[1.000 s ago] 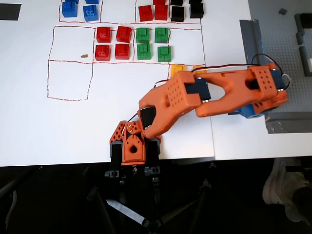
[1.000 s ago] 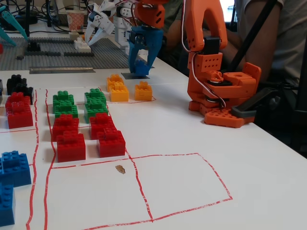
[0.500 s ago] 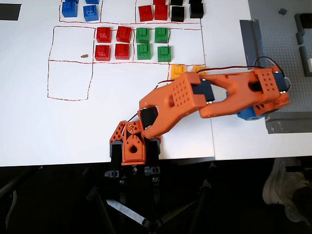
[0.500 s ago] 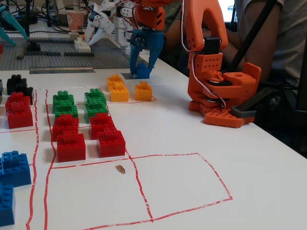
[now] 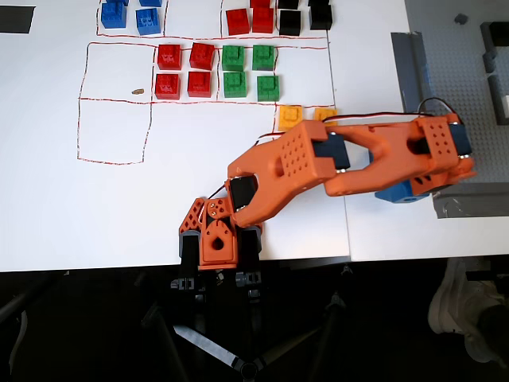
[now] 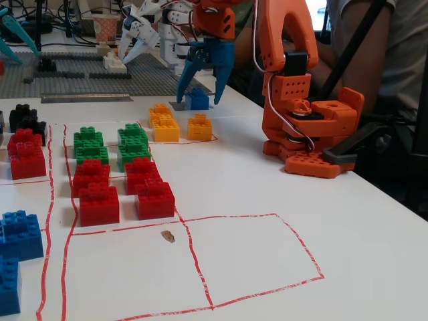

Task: Grab the block and put it in the grey marker

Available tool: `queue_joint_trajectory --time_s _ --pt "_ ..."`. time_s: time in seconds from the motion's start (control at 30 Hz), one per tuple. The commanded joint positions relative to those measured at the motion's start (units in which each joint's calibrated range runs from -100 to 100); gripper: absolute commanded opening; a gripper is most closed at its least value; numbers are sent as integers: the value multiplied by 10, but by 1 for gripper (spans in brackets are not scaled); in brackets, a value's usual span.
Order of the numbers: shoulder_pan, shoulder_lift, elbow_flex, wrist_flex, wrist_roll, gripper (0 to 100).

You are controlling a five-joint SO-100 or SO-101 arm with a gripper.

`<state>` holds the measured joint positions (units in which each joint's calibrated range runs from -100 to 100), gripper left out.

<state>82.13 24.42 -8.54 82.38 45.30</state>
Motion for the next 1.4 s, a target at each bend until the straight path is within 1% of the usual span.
queue_joint_trajectory --time_s 0.0,0.3,0.5,0.63,0.77,1.03,1.23,1.37 --pt "-1 -137 -82 46 2 32" --pt "-78 -240 -73 127 -51 16" --pt "-166 -265 -34 129 -122 4" --pt "-232 -279 2 123 -180 0" --pt "-304 -293 42 105 -237 0" --pt "-484 -311 93 98 -358 0" --pt "-602 -315 117 82 -419 0" --pt "-667 -313 129 82 -447 0"
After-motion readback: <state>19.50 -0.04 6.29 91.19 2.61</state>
